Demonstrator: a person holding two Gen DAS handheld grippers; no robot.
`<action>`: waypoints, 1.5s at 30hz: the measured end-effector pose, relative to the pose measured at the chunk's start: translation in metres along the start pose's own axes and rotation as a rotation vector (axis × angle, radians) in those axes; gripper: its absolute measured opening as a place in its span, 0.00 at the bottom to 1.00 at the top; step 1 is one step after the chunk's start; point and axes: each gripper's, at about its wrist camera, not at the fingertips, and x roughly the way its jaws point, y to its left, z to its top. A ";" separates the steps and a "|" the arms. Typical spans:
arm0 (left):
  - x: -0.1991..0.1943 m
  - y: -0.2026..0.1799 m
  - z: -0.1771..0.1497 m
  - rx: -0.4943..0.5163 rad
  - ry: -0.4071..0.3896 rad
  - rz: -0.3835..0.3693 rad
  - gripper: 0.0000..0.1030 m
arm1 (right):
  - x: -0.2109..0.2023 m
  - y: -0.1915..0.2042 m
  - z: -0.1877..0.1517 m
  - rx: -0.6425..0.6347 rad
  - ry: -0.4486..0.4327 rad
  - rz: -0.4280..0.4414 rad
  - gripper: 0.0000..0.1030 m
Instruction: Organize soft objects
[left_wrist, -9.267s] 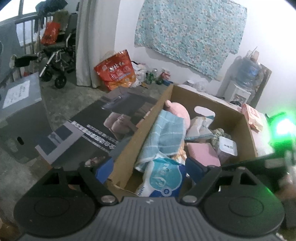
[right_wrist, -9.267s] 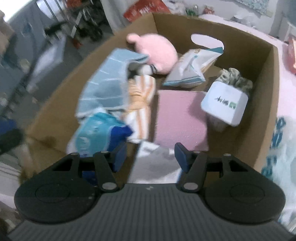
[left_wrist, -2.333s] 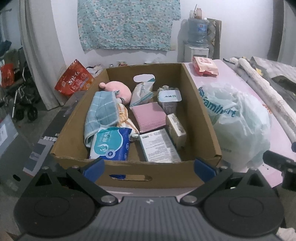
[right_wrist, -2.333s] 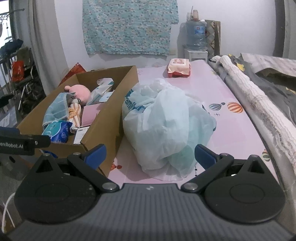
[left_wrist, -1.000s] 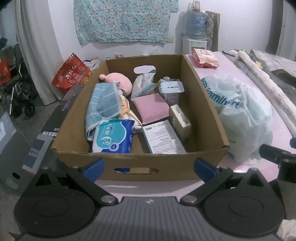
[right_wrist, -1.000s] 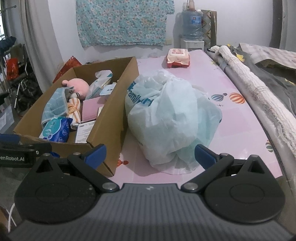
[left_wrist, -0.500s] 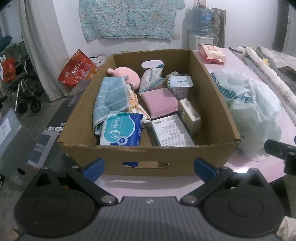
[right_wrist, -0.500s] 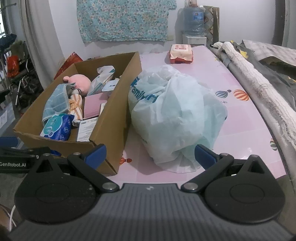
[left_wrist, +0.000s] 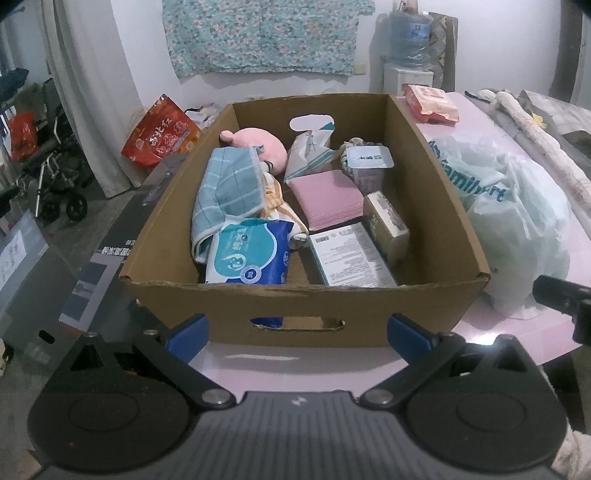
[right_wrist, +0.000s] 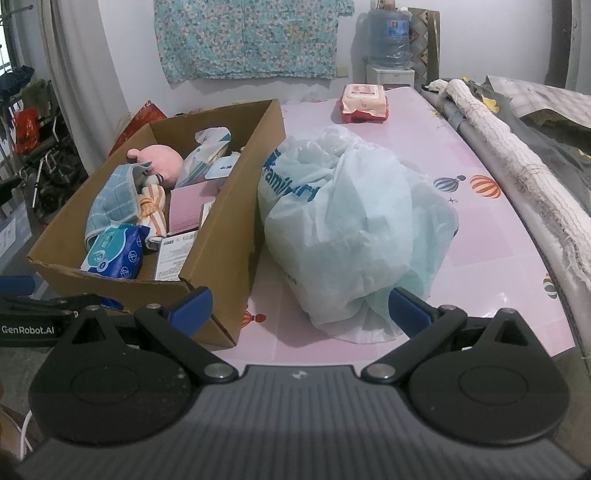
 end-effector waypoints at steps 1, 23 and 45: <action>0.000 0.000 0.000 0.001 0.001 0.001 1.00 | 0.000 0.000 0.000 0.000 0.001 0.000 0.99; 0.002 -0.001 -0.003 0.007 0.010 -0.004 1.00 | 0.002 0.001 0.000 -0.001 0.007 0.006 0.99; 0.003 0.001 -0.004 -0.003 0.020 0.001 1.00 | 0.002 0.001 -0.001 -0.001 0.010 0.009 0.99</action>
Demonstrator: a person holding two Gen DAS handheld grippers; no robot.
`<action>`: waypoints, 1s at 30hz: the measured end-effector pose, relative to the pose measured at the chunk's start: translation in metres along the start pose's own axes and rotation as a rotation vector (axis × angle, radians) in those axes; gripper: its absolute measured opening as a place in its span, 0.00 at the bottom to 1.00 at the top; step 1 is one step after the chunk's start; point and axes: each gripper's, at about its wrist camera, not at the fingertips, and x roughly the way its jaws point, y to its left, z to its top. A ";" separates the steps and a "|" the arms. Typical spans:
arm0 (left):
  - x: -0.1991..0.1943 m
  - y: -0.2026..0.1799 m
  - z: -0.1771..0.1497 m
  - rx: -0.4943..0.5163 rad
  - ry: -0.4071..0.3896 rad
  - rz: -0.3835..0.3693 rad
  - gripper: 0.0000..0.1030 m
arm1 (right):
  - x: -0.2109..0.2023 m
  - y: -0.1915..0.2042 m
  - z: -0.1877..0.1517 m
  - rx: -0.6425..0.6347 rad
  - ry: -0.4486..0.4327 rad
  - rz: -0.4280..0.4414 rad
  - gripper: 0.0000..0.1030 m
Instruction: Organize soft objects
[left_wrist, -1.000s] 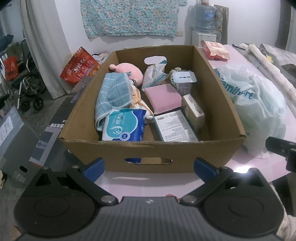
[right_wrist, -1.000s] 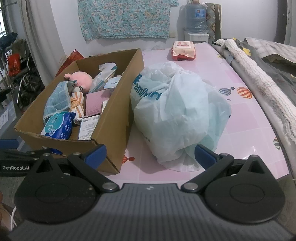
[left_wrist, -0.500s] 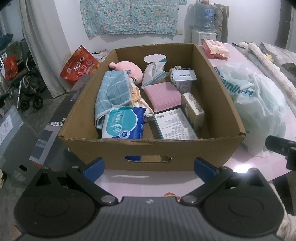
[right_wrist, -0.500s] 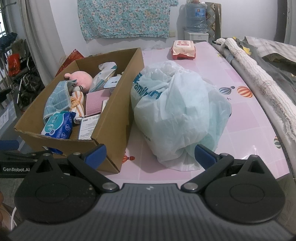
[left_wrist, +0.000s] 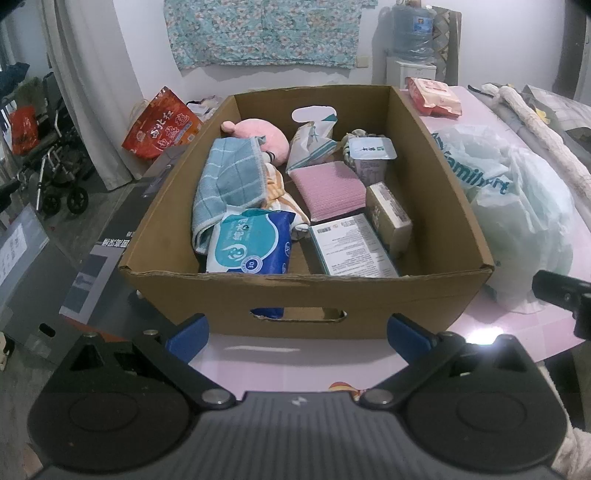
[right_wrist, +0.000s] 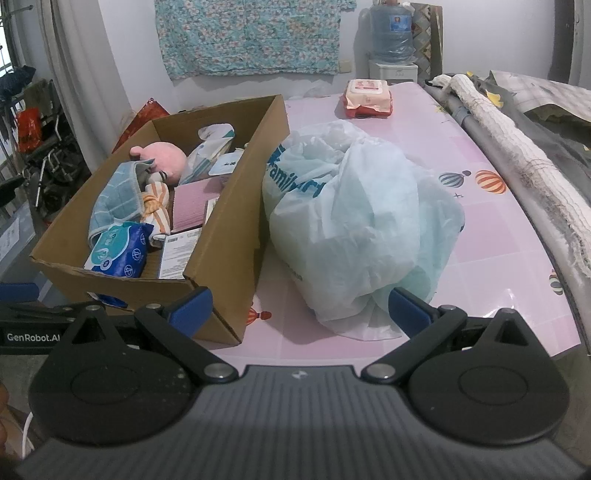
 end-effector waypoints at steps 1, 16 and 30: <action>0.000 0.000 0.000 0.000 0.000 0.000 1.00 | 0.000 -0.001 0.000 0.000 0.000 0.000 0.99; 0.000 0.000 0.000 0.001 0.001 0.000 1.00 | 0.002 0.003 -0.001 -0.004 0.001 0.006 0.99; 0.000 0.001 -0.001 0.001 0.003 0.004 1.00 | 0.003 0.000 -0.001 -0.004 0.010 0.014 0.99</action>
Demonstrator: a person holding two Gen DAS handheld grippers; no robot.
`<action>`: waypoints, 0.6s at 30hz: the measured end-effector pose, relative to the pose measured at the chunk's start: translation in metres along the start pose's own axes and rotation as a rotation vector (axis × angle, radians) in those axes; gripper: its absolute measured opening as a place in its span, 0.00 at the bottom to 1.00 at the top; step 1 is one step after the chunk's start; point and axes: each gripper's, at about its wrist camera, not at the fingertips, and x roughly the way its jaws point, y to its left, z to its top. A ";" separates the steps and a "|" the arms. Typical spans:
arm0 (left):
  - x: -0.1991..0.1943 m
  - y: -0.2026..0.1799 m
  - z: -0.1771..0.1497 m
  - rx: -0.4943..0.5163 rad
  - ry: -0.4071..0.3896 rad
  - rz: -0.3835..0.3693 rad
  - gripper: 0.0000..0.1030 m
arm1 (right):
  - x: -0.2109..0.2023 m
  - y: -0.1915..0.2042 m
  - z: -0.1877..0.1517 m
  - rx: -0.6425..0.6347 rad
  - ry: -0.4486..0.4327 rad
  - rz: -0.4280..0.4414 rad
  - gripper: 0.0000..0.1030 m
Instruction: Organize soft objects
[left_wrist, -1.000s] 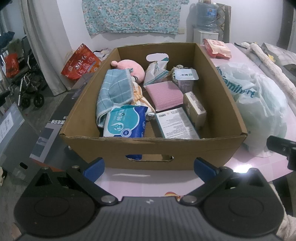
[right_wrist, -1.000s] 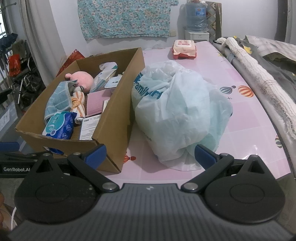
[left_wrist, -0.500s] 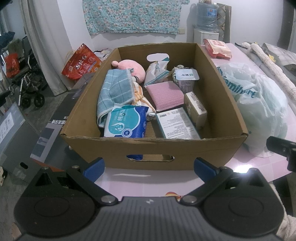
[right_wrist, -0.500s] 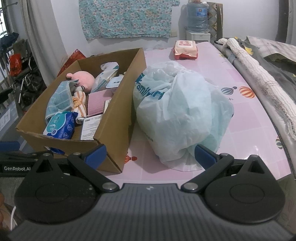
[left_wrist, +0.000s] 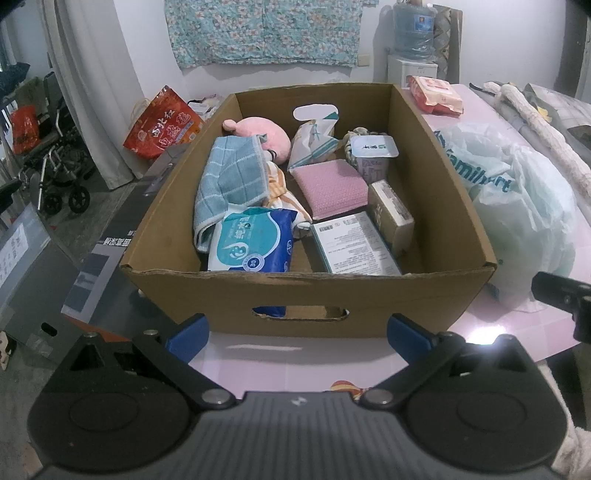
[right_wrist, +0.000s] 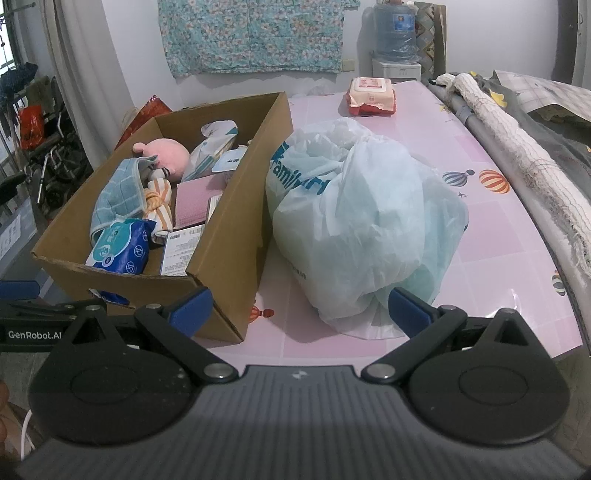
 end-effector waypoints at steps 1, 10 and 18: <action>0.000 0.000 0.000 0.000 0.000 -0.002 1.00 | 0.000 0.000 0.000 0.000 -0.001 -0.001 0.99; 0.000 0.000 0.001 0.000 0.000 -0.001 1.00 | 0.000 0.000 0.000 -0.001 0.000 -0.001 0.99; 0.000 0.002 -0.002 -0.002 0.002 0.003 1.00 | 0.000 0.000 -0.001 0.001 0.001 0.000 0.99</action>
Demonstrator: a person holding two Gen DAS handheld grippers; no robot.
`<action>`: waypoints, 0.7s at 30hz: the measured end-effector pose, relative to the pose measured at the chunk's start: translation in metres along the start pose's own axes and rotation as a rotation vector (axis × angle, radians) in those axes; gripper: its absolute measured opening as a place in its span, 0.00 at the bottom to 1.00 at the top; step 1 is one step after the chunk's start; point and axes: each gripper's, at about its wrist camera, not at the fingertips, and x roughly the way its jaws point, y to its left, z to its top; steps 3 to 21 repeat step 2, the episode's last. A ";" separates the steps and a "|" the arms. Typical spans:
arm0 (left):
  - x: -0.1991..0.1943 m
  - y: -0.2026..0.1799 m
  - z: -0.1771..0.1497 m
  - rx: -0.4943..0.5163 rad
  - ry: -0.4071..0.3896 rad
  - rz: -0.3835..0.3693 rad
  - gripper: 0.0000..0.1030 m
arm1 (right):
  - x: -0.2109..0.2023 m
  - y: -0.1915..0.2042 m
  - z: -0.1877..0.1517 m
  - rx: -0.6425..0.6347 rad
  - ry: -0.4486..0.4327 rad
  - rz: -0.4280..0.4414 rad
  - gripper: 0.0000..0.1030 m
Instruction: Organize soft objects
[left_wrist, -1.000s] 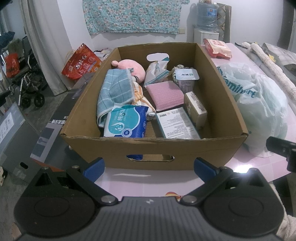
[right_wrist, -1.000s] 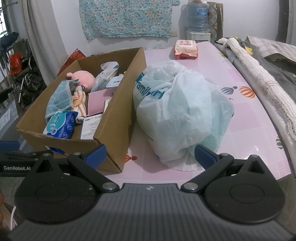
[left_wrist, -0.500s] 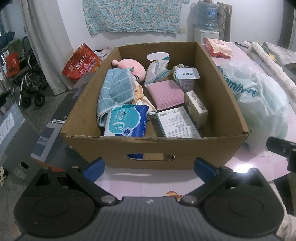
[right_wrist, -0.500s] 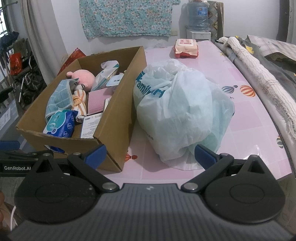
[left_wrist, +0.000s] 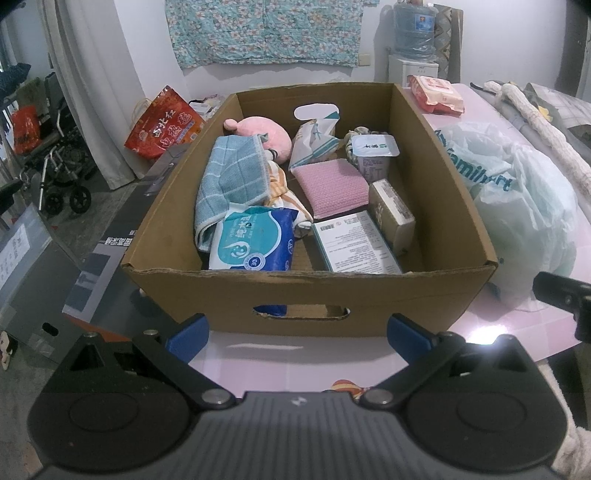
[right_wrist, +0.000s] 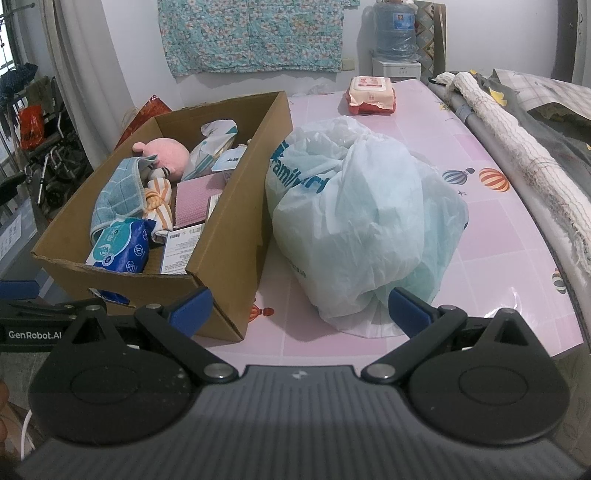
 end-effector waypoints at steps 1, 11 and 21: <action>0.000 0.001 -0.001 -0.001 0.001 0.001 1.00 | 0.000 0.000 0.000 0.000 0.000 0.000 0.99; 0.000 0.001 -0.001 -0.001 0.001 0.002 1.00 | 0.000 0.000 0.000 0.000 0.000 0.001 0.99; 0.000 0.001 -0.001 -0.001 0.001 0.002 1.00 | 0.000 0.000 0.000 0.000 0.000 0.001 0.99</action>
